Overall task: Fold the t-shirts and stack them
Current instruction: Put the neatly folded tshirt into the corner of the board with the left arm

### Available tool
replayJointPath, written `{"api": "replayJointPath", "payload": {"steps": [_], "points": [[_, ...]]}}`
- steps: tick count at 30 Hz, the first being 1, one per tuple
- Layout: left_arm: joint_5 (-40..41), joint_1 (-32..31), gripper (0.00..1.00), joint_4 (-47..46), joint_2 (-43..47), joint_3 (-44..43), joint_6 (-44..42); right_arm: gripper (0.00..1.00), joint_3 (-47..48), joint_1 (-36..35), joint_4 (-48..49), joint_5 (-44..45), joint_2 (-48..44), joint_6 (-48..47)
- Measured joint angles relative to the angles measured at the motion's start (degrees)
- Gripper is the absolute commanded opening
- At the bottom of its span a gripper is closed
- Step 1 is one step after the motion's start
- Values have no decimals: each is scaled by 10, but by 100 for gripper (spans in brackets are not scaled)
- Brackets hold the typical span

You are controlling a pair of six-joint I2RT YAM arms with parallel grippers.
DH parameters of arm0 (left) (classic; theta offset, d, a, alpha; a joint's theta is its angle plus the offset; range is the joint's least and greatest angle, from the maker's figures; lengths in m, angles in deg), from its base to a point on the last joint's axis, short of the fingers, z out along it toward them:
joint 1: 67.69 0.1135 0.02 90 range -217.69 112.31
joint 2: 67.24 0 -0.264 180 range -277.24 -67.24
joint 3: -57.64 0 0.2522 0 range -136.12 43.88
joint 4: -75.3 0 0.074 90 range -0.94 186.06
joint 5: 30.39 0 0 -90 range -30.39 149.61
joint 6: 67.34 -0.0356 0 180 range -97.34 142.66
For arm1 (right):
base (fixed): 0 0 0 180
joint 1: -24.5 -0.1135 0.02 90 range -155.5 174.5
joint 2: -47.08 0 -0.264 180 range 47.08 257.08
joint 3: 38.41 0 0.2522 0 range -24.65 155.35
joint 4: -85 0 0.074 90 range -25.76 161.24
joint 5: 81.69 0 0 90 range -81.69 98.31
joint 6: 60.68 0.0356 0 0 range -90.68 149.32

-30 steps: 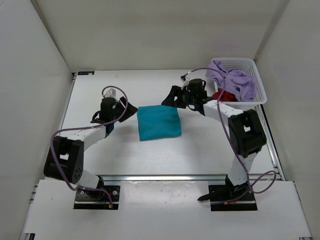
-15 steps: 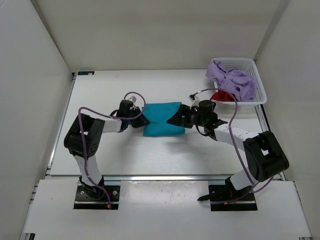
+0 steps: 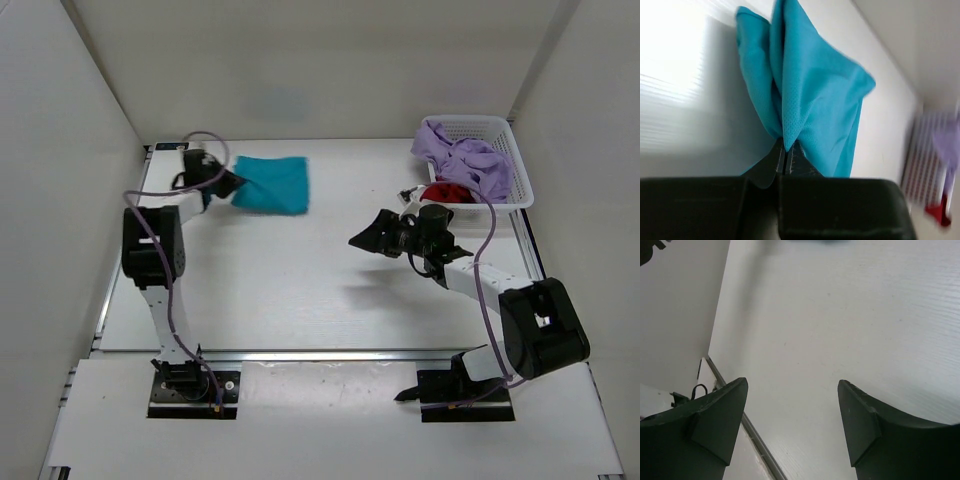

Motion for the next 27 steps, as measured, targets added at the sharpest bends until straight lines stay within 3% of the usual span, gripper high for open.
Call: {"api": "replayJointPath", "payload": {"steps": [5, 8, 20, 23, 27], "points": [[28, 181, 0, -32, 5, 30, 30, 71, 0, -14, 12, -19, 19, 0], [51, 244, 0, -48, 8, 77, 53, 71, 0, -27, 13, -28, 26, 0], [62, 265, 3, -96, -62, 47, 164, 71, -13, -45, 16, -46, 30, 0], [65, 267, 12, -97, -101, -8, 176, 71, -18, -41, 13, -48, 39, 0], [63, 268, 36, -80, -134, -66, 175, 71, -18, -37, 13, -50, 57, 0]]}}
